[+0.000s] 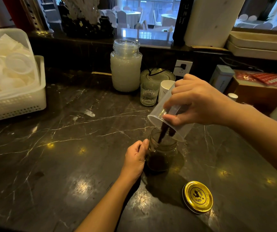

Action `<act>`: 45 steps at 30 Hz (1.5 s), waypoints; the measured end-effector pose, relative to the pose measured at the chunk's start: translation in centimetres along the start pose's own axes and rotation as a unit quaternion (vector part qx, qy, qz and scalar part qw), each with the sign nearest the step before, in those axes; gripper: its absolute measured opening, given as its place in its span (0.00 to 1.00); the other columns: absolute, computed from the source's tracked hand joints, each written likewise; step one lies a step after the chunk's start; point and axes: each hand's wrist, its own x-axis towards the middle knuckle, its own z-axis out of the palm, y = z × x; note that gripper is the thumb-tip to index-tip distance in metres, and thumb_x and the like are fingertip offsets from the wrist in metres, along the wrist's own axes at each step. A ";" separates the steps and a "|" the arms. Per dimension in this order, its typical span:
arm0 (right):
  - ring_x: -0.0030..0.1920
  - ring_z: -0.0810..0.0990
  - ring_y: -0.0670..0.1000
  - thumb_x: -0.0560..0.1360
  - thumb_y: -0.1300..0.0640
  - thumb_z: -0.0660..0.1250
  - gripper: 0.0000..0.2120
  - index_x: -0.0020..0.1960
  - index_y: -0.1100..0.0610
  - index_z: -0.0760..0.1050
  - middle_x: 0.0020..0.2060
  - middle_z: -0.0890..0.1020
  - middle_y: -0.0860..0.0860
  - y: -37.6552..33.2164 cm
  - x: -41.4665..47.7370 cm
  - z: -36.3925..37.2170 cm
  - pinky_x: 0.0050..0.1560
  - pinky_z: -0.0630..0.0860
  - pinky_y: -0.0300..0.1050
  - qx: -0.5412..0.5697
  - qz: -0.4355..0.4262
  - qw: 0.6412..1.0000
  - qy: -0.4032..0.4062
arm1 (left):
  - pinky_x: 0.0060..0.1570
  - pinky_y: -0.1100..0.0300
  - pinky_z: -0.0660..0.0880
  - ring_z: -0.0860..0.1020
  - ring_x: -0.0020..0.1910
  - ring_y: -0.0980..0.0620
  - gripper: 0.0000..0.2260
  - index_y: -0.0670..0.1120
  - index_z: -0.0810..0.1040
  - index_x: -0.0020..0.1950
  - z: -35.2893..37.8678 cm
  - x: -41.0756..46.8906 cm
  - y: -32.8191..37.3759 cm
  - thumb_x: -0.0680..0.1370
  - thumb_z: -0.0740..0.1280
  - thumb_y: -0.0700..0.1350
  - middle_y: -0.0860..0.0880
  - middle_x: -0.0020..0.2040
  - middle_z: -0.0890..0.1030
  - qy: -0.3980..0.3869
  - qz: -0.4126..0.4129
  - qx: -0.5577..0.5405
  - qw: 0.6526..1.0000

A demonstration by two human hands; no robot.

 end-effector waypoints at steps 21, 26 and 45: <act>0.32 0.68 0.48 0.70 0.47 0.63 0.17 0.39 0.60 0.80 0.28 0.75 0.49 0.5 -0.5 0.1 0.35 0.65 0.45 0.013 -0.020 0.999 0.025 | 0.38 0.50 0.66 0.69 0.35 0.47 0.29 0.36 0.70 0.35 0.1 0.0 0.2 0.72 0.62 0.64 0.42 0.34 0.71 0.009 0.002 0.000 1.000; 0.33 0.66 0.46 0.70 0.48 0.65 0.14 0.39 0.59 0.80 0.29 0.72 0.46 0.5 -0.6 0.2 0.37 0.62 0.44 0.007 -0.036 0.999 0.031 | 0.41 0.49 0.69 0.72 0.37 0.45 0.33 0.33 0.72 0.40 0.0 0.0 0.4 0.71 0.61 0.66 0.41 0.36 0.74 0.005 -0.001 0.006 1.000; 0.33 0.67 0.48 0.70 0.48 0.64 0.15 0.40 0.59 0.80 0.28 0.78 0.52 0.2 -0.4 0.1 0.37 0.65 0.46 0.004 -0.032 0.999 0.009 | 0.42 0.47 0.68 0.72 0.38 0.45 0.33 0.35 0.73 0.40 0.1 -0.2 0.6 0.70 0.62 0.68 0.40 0.37 0.75 0.011 -0.016 -0.008 1.000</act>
